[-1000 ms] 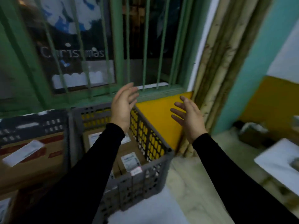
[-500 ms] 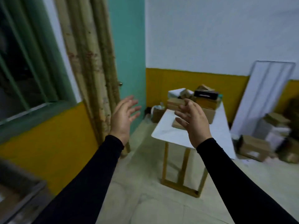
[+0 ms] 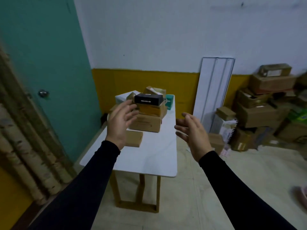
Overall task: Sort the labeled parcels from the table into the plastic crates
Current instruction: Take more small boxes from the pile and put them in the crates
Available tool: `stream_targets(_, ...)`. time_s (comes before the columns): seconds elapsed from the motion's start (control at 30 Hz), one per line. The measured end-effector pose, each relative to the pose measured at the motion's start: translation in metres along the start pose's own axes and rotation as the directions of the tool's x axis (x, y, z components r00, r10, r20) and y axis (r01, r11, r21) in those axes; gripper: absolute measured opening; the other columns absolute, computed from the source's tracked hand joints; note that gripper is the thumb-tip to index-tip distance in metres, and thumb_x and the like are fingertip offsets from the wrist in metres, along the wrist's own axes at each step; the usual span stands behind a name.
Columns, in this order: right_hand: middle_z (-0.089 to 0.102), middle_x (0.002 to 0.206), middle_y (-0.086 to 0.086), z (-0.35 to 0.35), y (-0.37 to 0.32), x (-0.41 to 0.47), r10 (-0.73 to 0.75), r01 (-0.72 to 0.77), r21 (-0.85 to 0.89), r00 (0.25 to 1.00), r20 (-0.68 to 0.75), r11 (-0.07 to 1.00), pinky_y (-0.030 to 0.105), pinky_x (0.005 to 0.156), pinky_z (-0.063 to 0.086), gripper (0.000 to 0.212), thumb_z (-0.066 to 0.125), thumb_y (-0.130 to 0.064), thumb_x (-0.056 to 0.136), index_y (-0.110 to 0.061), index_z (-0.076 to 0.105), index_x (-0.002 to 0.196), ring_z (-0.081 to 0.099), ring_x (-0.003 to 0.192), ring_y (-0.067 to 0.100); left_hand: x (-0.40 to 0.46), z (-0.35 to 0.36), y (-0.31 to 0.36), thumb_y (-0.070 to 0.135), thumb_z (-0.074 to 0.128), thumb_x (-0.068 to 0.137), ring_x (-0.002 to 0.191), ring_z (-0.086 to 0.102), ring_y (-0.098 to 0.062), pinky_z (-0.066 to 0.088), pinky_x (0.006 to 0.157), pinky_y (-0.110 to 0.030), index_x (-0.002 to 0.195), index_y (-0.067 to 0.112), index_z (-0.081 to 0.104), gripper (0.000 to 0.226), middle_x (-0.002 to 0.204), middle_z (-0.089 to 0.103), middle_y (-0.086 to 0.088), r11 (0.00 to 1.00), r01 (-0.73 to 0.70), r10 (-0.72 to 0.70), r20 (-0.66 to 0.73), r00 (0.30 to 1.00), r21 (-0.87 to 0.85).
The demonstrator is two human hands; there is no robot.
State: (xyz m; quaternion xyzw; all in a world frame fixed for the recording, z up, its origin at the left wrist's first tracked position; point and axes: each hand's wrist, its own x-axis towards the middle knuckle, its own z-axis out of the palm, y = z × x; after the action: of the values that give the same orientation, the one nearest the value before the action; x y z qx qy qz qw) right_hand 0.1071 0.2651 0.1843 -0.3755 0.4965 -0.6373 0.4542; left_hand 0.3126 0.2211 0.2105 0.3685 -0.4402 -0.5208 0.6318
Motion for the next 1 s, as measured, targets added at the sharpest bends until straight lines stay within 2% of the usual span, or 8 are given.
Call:
stream_targets(0.33,0.065,0.111,-0.001,-0.010,0.031,0.187,0.049,-0.009,-0.235,0.985,0.163,0.972,0.033,0.090,0.054,0.024,0.044,-0.034,0.104,-0.025,0.059,0.120,0.065,0.102,0.018,0.174,0.049,-0.103,0.023,0.042,0.103,0.112,0.065,-0.020,0.049,0.098,-0.035,0.128,0.012,0.058,0.031,0.118,0.068,-0.005,0.997,-0.007,0.000,-0.102,0.995,-0.074)
stream_targets(0.57,0.063,0.119,-0.001,0.032,0.064,0.324,0.194,-0.041,-0.397,0.915,0.354,0.917,0.035,0.095,0.053,0.032,0.047,-0.041,0.102,-0.024,0.058,0.127,0.064,0.104,0.016,0.262,0.026,-0.147,0.020,0.042,0.103,0.100,0.065,-0.015,0.051,0.091,-0.028,0.121,0.010,0.059,0.027,0.111,0.068,-0.003,0.999,0.035,-0.043,-0.334,0.942,-0.029)
stream_targets(0.7,0.065,0.109,-0.006,0.076,0.110,0.386,0.321,-0.049,-0.481,0.803,0.502,0.875,0.039,0.098,0.052,0.020,0.048,-0.044,0.101,-0.032,0.062,0.108,0.064,0.102,0.017,0.284,-0.015,-0.179,0.023,0.046,0.102,0.097,0.062,-0.018,0.046,0.093,-0.033,0.106,0.016,0.065,0.021,0.102,0.067,-0.002,0.988,0.139,-0.085,-0.532,0.842,0.062)
stream_targets(0.77,0.065,0.106,-0.005,0.097,0.141,0.412,0.400,-0.033,-0.539,0.709,0.580,0.841,0.038,0.099,0.051,0.026,0.047,-0.047,0.100,-0.030,0.062,0.114,0.064,0.101,0.016,0.288,-0.033,-0.206,0.023,0.048,0.101,0.096,0.062,-0.021,0.046,0.091,-0.035,0.107,0.014,0.066,0.021,0.102,0.067,-0.005,0.974,0.207,-0.100,-0.639,0.762,0.094)
stream_targets(0.83,0.065,0.103,-0.002,0.115,0.173,0.433,0.478,-0.005,-0.605,0.619,0.624,0.796,0.038,0.098,0.050,0.038,0.045,-0.048,0.101,-0.023,0.059,0.126,0.063,0.096,0.016,0.285,-0.047,-0.235,0.022,0.050,0.100,0.096,0.062,-0.023,0.046,0.088,-0.033,0.109,0.012,0.066,0.022,0.107,0.066,-0.009,0.954,0.284,-0.126,-0.725,0.677,0.100)
stream_targets(0.9,0.058,0.095,0.002,0.130,0.203,0.455,0.530,0.060,-0.651,0.527,0.664,0.757,0.037,0.090,0.049,0.038,0.044,-0.041,0.103,-0.009,0.059,0.119,0.058,0.084,0.014,0.283,-0.057,-0.266,0.024,0.051,0.099,0.099,0.061,-0.023,0.046,0.090,-0.035,0.103,0.016,0.067,0.018,0.112,0.066,-0.009,0.921,0.377,-0.153,-0.799,0.582,0.098)
stream_targets(0.93,0.057,0.099,0.003,0.135,0.216,0.466,0.556,0.088,-0.669,0.483,0.676,0.738,0.037,0.089,0.048,0.037,0.043,-0.038,0.103,-0.007,0.059,0.116,0.057,0.087,0.017,0.280,-0.060,-0.282,0.027,0.051,0.098,0.101,0.062,-0.023,0.046,0.092,-0.036,0.102,0.019,0.067,0.018,0.115,0.066,-0.007,0.898,0.432,-0.175,-0.828,0.534,0.089)
stream_targets(1.0,0.055,0.124,0.000,0.146,0.248,0.488,0.642,0.123,-0.713,0.348,0.683,0.691,0.029,0.097,0.040,0.035,0.039,-0.040,0.105,-0.017,0.054,0.128,0.054,0.115,0.024,0.274,-0.059,-0.309,0.032,0.050,0.098,0.109,0.060,-0.023,0.046,0.097,-0.037,0.115,0.017,0.065,0.027,0.122,0.064,-0.005,0.851,0.523,-0.224,-0.868,0.443,0.047)
